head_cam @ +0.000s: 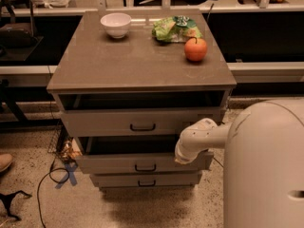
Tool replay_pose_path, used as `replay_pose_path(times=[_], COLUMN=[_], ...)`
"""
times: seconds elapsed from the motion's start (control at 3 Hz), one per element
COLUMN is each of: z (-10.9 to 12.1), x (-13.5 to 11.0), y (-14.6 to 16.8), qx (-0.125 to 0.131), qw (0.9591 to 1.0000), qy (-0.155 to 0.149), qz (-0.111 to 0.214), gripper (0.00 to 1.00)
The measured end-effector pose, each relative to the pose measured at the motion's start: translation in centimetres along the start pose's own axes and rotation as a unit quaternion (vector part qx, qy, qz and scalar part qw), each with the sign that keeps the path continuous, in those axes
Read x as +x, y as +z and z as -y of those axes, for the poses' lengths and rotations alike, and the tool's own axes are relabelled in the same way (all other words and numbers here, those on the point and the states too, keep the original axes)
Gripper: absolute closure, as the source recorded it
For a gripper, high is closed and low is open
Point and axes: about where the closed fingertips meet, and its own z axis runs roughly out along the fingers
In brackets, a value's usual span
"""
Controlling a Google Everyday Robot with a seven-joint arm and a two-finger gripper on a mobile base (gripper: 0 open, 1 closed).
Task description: Open middle drawer
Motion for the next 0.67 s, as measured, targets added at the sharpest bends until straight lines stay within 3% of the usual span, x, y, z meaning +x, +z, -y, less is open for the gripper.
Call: replay_pose_path(times=[0.33, 0.67], z=[-0.49, -0.52], x=[0.34, 0.37], y=[-1.83, -1.9], qx=[0.023, 0.024], qw=[0.9997, 0.9997], qy=[0.002, 0.002], qz=[0.005, 0.005], gripper=[1.0, 0.82])
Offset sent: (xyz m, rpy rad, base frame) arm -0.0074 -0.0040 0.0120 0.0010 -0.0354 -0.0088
